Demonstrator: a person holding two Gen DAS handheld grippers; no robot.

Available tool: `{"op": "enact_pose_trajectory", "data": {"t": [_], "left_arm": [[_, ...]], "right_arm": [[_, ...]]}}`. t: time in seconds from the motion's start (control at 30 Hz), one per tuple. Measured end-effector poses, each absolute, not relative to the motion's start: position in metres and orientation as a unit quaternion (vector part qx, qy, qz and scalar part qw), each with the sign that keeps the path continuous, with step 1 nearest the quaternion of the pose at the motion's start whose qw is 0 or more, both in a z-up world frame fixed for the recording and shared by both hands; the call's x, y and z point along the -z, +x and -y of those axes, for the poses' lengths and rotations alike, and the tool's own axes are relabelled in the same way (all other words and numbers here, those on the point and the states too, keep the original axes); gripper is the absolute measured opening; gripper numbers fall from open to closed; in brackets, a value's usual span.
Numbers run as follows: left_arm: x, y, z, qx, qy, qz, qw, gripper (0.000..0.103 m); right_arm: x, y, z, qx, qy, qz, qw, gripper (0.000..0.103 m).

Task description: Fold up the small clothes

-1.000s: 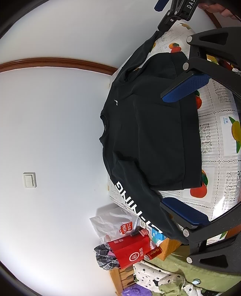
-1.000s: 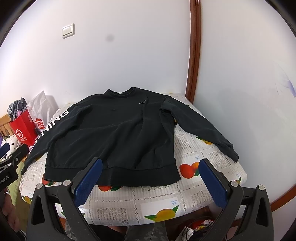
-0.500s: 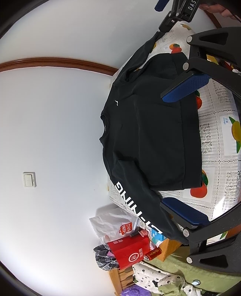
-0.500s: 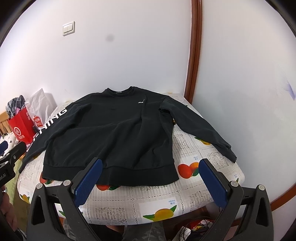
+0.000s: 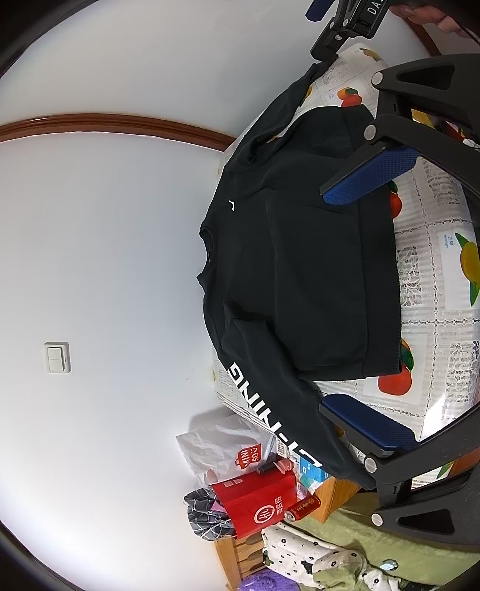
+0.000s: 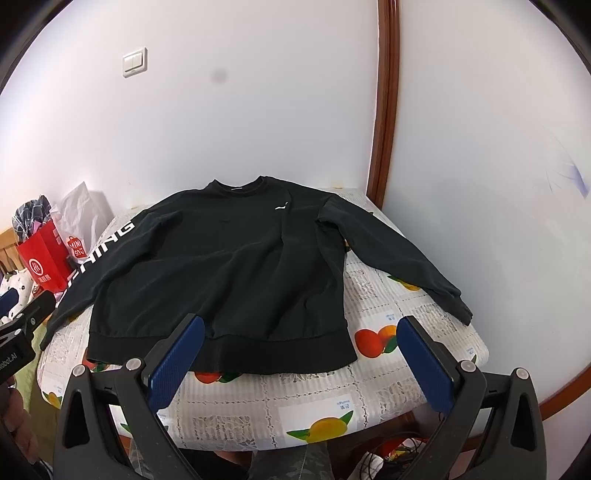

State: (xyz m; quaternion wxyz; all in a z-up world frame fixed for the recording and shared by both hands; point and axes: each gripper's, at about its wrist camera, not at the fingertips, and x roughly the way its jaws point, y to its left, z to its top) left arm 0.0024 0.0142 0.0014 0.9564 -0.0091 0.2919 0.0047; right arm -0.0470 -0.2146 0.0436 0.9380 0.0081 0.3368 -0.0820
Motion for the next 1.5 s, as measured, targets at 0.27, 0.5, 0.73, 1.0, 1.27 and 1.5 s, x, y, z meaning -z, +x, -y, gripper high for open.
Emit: {"op": "enact_pose_trajectory", "data": {"t": [0.27, 0.5, 0.73, 1.0, 1.27, 1.5], "left_arm": [[-0.001, 0.002, -0.014, -0.006, -0.009, -0.291, 0.957, 0.103], [-0.003, -0.001, -0.013, -0.008, -0.007, -0.288, 0.958, 0.103], [-0.004, 0.002, -0.018, -0.008, -0.013, -0.291, 0.957, 0.103], [-0.003, 0.012, -0.031, -0.011, -0.028, -0.296, 0.955, 0.103], [0.024, 0.037, -0.059, -0.003, -0.074, -0.332, 0.940, 0.103], [0.074, 0.066, -0.115, -0.023, -0.171, -0.373, 0.912, 0.102]], "right_arm": [[-0.041, -0.043, 0.213, 0.085, 0.004, -0.340, 0.937, 0.102], [-0.041, -0.043, 0.213, 0.086, 0.006, -0.340, 0.937, 0.102], [-0.040, -0.042, 0.212, 0.086, 0.005, -0.341, 0.936, 0.102], [-0.039, -0.036, 0.213, 0.087, 0.003, -0.345, 0.935, 0.102], [-0.023, -0.018, 0.215, 0.077, 0.014, -0.356, 0.931, 0.102], [0.006, 0.012, 0.214, 0.064, 0.022, -0.386, 0.920, 0.099]]}}
